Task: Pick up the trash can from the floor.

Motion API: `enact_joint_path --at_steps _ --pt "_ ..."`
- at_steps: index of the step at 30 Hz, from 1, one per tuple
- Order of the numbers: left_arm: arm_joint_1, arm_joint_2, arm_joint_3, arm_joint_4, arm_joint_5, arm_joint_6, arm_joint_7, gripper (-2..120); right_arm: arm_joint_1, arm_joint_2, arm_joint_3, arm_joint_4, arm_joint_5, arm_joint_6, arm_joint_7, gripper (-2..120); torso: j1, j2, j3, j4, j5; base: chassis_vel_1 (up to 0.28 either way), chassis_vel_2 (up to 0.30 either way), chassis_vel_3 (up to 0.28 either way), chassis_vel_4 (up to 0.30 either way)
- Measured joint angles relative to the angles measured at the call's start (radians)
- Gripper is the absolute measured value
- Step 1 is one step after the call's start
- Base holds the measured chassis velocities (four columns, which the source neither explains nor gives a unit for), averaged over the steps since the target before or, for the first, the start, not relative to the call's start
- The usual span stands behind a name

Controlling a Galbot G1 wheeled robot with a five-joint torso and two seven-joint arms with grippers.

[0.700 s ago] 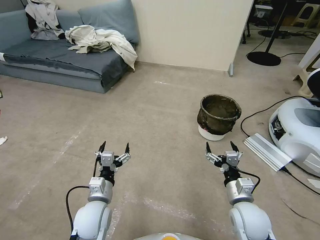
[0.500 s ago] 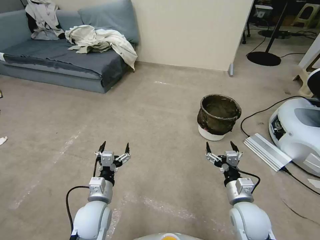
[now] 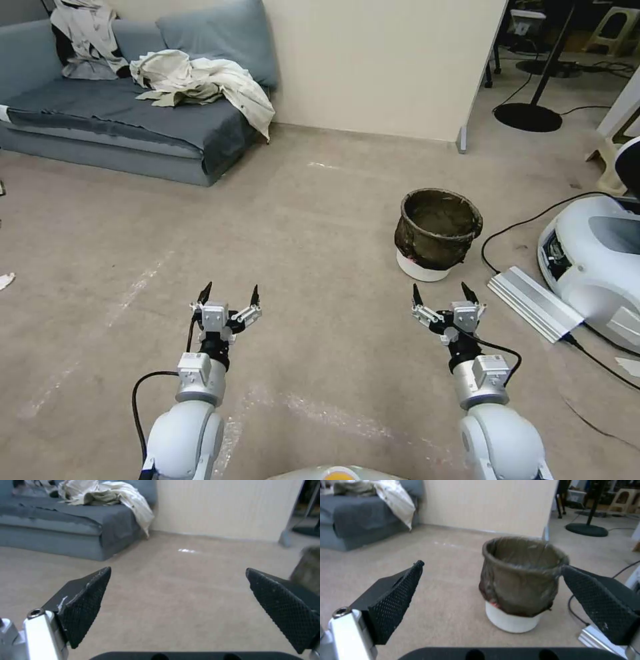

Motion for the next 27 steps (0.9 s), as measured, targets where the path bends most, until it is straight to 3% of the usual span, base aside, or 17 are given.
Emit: enact_joint_path --at_steps 15,18,19,21,23,27 --pt "-0.001 0.000 0.002 -0.003 -0.003 0.006 -0.001 100 -0.001 0.000 0.001 0.004 0.000 -0.004 0.000 100 0.000 0.000 0.000 0.0001 0.0000 0.000 0.000 0.000 0.000" --pt "-0.017 -0.009 0.022 -0.089 -0.061 0.096 -0.025 100 -0.016 0.010 0.019 0.097 0.023 -0.077 0.000 100 0.000 0.000 0.000 0.0001 0.0000 0.000 0.000 0.000 0.000" --pt "-0.017 -0.009 0.022 -0.089 -0.061 0.096 -0.025 100 -0.016 0.010 0.019 0.097 0.023 -0.077 0.000 100 0.000 0.000 0.000 0.0001 0.0000 0.000 0.000 0.000 0.000" --pt "-0.038 -0.022 0.050 -0.205 -0.142 0.221 -0.058 100 -0.039 0.023 0.044 0.223 0.055 -0.180 -0.001 100 0.000 0.000 0.000 -0.0001 0.0000 0.000 0.000 0.000 0.000" --pt "-0.045 -0.027 0.061 -0.245 -0.169 0.263 -0.069 100 -0.047 0.028 0.053 0.266 0.066 -0.214 -0.002 100 0.000 0.000 0.000 -0.0003 0.0000 0.000 0.000 0.000 0.000" --pt "-0.047 -0.028 0.063 -0.255 -0.178 0.279 -0.074 100 -0.050 0.029 0.055 0.278 0.070 -0.227 -0.003 100 0.000 0.000 0.000 0.0001 0.0000 0.000 0.000 0.000 0.000"
